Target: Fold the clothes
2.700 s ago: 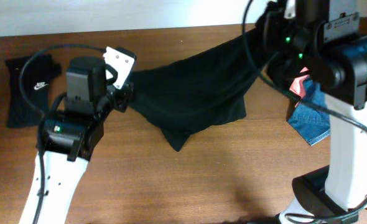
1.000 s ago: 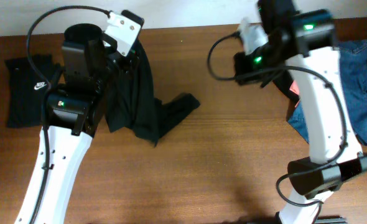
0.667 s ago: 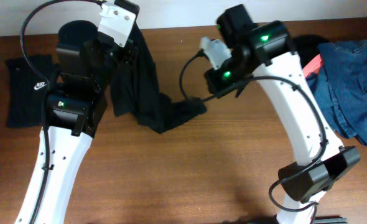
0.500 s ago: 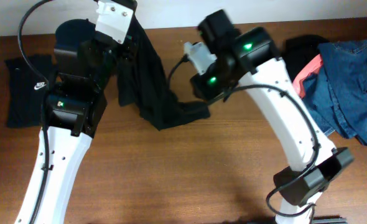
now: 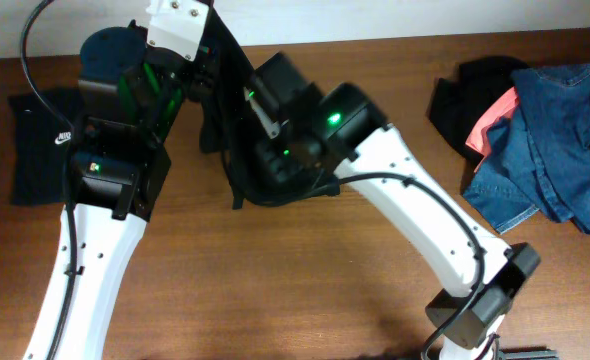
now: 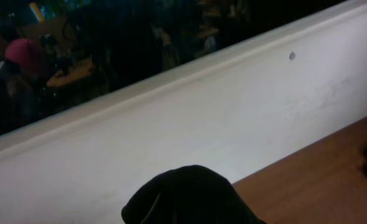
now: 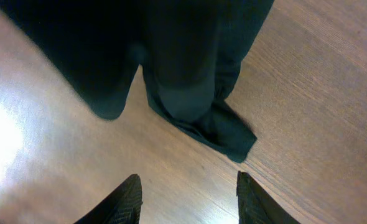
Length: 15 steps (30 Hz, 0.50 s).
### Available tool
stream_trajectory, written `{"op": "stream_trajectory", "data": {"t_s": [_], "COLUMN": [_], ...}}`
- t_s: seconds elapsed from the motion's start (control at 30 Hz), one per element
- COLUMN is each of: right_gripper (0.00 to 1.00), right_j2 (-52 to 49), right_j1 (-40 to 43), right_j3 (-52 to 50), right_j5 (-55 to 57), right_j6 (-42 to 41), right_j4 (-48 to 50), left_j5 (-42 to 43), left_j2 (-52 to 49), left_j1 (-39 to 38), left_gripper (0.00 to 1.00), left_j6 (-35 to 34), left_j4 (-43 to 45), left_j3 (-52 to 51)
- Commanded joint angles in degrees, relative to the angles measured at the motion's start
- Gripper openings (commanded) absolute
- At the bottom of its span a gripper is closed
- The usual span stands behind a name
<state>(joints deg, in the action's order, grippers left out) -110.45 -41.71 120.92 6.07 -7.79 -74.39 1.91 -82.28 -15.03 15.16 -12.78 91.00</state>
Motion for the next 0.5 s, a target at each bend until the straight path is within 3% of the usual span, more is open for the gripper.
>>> {"op": "stream_trajectory", "data": {"t_s": [0.0,0.23,0.37,0.47], "right_gripper": [0.44,0.41,0.35,0.33], "right_j2": [0.15,0.15,0.15,0.15], "right_j1": [-3.19,-9.18,-11.23,-12.59], "right_j3": [-4.83,-16.24,-18.69,-19.39], "right_j5": [7.43,20.33,25.27,26.12], "right_j6": [-9.38,-24.06,-33.33,-35.43], "right_j4": [3.1,14.36,15.15,15.72], "left_j5": [-0.2,-0.22,-0.22,-0.2], "left_j2": [0.96,0.85,0.63,0.59], "left_j1": [0.17,0.17,0.17,0.17], "left_gripper": [0.01,0.01,0.01,0.01], "left_j6": [-0.98,-0.96,-0.96,-0.98], "left_j4": [1.75,2.27,2.49,2.54], "left_j3": [2.16,2.16,2.16,2.16]}}
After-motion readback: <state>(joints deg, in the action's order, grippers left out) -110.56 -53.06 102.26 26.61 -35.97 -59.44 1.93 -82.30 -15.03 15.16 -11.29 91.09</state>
